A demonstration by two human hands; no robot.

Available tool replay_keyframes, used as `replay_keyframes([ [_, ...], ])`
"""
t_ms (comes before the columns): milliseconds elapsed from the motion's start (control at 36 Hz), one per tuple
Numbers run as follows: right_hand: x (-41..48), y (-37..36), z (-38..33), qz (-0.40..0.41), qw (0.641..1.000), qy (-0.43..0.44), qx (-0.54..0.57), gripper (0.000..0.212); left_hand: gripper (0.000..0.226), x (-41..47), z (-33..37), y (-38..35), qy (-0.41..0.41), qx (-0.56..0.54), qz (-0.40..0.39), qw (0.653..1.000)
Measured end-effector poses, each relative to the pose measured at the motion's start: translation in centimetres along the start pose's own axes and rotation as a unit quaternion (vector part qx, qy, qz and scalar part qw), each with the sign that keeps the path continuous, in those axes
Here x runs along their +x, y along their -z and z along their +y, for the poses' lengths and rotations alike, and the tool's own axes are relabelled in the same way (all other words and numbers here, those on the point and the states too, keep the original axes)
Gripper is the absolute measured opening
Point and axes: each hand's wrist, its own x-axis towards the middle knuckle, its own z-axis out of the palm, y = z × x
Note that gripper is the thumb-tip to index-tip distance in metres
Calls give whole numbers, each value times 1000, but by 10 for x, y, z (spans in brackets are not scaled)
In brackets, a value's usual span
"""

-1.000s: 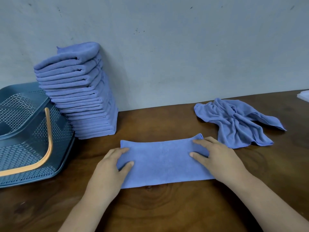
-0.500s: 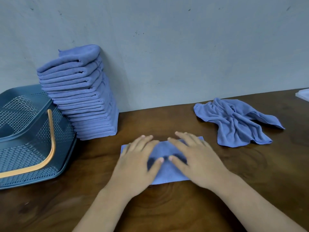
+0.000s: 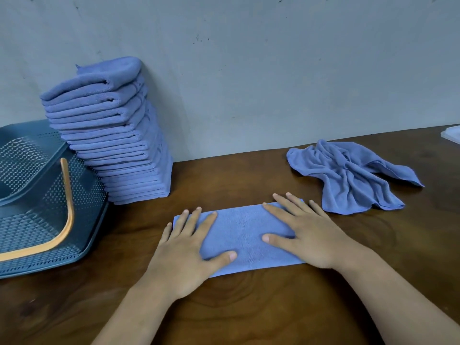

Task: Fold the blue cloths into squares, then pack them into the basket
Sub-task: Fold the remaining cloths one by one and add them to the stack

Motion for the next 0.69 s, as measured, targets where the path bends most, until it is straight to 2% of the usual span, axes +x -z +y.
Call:
replay_keyframes([
  [167,0,2,5,-13,1000,-10,1,88,108,-2,0,2,7,6,-9,1000],
  [333,-16,13,2,-59,998,14,-13,87,114,-15,-3,5,5,24,-40,999],
  [417,-17,15,2,8,1000,17,7,70,115,-18,-2,10,-7,55,-55,997],
  [500,-6,13,-1,74,997,-16,5,46,101,-15,13,17,-73,30,-20,997],
  [583,2,13,-5,77,995,-53,-19,30,83,-8,40,10,-168,-8,-12,986],
  [639,2,14,-8,69,995,-77,-7,22,76,-5,48,0,-195,-3,-33,980],
  [694,1,15,-6,54,994,-93,-5,24,73,-4,48,-6,-200,7,-44,979],
])
